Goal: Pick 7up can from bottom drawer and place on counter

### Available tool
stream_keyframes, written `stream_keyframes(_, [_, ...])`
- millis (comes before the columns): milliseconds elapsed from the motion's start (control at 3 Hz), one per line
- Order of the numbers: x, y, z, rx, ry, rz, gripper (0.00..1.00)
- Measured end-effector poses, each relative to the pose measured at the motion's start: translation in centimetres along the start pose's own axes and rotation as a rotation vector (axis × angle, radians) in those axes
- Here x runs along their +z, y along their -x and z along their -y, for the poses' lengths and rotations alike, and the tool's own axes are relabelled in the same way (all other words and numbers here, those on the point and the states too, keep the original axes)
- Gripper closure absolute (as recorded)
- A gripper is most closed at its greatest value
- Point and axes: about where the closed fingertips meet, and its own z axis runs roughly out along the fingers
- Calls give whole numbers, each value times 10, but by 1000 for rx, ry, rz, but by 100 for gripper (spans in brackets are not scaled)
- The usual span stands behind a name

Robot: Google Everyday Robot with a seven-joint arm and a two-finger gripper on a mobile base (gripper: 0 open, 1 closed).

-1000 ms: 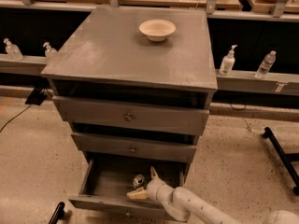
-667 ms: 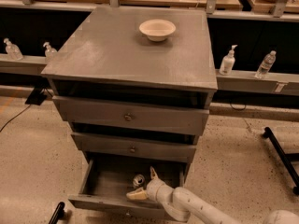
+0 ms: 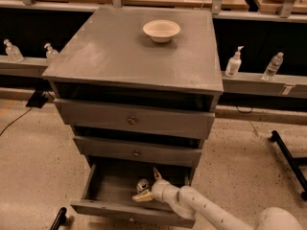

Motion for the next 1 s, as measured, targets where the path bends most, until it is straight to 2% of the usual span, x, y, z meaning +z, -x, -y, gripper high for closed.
stream_keyframes(333, [10,-8,9,-49,30,-16,0])
stream_keyframes(1000, [20,-20,13,-86,128,-16,0])
